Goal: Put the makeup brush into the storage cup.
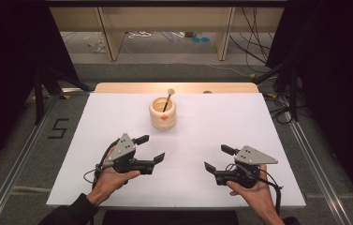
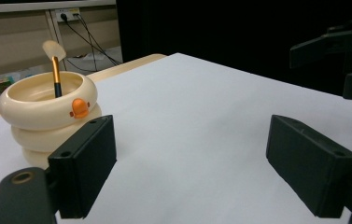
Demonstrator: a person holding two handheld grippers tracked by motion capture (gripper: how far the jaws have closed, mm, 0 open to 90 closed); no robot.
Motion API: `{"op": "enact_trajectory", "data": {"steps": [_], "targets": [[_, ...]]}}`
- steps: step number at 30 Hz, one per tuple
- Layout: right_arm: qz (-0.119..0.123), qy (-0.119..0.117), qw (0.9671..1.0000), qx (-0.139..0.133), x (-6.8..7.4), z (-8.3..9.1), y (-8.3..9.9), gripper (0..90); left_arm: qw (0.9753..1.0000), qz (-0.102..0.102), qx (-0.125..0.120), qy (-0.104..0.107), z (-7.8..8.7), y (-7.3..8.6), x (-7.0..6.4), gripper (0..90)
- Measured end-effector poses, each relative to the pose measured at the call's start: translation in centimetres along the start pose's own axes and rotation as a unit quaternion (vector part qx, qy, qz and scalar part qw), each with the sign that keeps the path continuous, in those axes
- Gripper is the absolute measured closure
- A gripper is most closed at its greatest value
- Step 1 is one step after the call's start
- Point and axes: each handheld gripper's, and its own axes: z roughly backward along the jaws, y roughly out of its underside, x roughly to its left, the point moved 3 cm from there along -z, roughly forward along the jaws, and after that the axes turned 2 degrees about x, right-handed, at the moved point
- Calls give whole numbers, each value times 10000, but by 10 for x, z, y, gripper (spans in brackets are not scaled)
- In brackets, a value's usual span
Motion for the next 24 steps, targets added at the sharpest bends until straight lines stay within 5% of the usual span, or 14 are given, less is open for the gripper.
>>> {"op": "enact_trajectory", "data": {"steps": [24], "targets": [[-76, -39, 9999, -97, -1, 0, 1, 164, 10000, -28, 43, -64, 9, 10, -3, 159]]}}
